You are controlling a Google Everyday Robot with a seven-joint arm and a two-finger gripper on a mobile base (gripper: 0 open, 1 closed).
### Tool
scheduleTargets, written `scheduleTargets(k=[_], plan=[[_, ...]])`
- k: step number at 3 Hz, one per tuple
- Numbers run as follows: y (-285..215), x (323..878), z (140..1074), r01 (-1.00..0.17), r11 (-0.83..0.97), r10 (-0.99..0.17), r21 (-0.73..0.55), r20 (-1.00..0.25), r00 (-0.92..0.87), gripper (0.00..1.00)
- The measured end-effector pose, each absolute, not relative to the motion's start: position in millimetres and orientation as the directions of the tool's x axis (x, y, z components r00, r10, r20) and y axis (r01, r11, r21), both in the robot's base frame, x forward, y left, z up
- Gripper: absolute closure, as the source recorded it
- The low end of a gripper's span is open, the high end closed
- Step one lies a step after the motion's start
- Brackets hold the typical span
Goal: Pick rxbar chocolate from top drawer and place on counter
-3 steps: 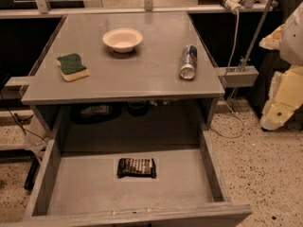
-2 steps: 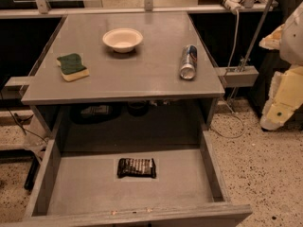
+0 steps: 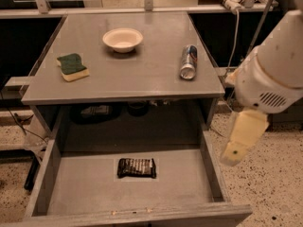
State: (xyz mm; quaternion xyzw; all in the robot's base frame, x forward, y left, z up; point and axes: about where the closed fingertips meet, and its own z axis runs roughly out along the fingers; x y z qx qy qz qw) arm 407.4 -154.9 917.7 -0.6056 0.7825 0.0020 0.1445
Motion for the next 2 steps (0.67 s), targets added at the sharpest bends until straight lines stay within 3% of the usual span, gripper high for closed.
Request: scheduleTargets(k=[1,2], plan=[[-112.2,387.5,877.4,-0.967,0.244,-0.944,-0.077,-0.247,-0.219,0.0],[-109.6,382.6,869.9,-0.969,0.239,-0.946,-0.061,-0.24,-0.218,0.0]])
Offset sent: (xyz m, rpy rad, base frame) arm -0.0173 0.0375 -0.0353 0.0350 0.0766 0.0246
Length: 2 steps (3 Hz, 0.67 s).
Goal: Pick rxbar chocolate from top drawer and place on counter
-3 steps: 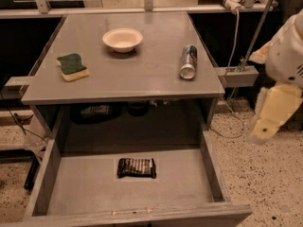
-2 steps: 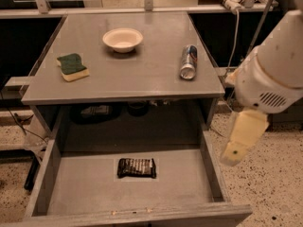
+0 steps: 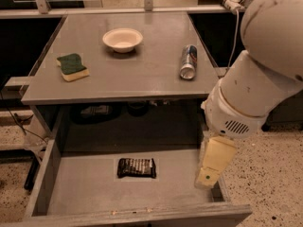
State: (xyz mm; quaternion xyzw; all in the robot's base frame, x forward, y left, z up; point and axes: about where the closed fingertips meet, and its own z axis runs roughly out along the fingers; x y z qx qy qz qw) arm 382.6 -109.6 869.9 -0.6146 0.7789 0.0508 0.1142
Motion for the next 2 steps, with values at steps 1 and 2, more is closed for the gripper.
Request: scheduleTargets(k=[1,2], plan=[[-100.9,377.7,855.9,-0.974,0.221,-0.944,-0.046,-0.26,-0.202,0.0],[-69.3,380.5,815.5,-0.976,0.215,-0.94,-0.039,-0.278,-0.196,0.0]])
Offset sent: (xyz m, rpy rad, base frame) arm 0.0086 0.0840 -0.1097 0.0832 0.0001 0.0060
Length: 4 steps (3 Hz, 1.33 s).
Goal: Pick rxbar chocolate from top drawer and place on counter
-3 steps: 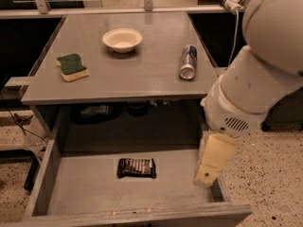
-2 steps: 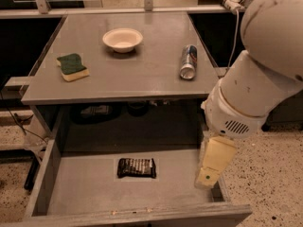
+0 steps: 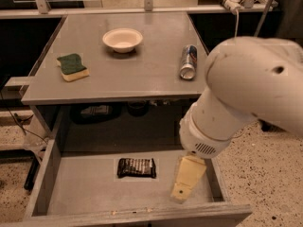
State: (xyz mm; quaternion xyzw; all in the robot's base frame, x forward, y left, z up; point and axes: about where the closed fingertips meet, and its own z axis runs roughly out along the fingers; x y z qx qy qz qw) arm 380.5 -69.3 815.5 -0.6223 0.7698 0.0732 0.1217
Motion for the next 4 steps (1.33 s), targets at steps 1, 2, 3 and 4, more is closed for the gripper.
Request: scheduleTargets(k=[1,2,3,4], plan=[[-20.3,419.5,772.4,-0.966,0.254,-0.908,-0.046,-0.355,-0.222,0.0],[-20.1,419.5,772.3,-0.966,0.254,-0.908,-0.046,-0.356,-0.222,0.0],[-2.4,432.2,758.1,-0.967,0.246,-0.898,-0.06,-0.39,-0.204,0.0],[19.2,453.6,745.4,-0.967,0.241,-0.886,-0.084,-0.425,-0.184,0.0]])
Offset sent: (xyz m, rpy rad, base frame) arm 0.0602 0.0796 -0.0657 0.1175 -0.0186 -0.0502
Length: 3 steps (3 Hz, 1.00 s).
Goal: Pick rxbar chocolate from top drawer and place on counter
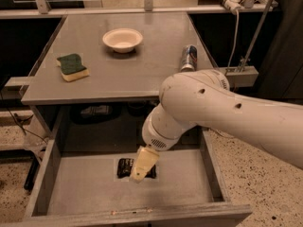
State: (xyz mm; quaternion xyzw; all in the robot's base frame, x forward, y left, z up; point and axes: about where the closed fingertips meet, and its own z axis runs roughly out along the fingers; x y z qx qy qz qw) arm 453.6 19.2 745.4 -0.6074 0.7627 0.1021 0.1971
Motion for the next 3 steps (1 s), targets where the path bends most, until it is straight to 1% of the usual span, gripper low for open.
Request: scheduleTargets(k=[2,3], plan=[[39.9,470.4,707.8,-0.965,0.256,-0.869,-0.053,-0.45,-0.206,0.0],[39.4,479.1,688.2,-0.959,0.276,-0.865,-0.055,-0.449,-0.223,0.0]])
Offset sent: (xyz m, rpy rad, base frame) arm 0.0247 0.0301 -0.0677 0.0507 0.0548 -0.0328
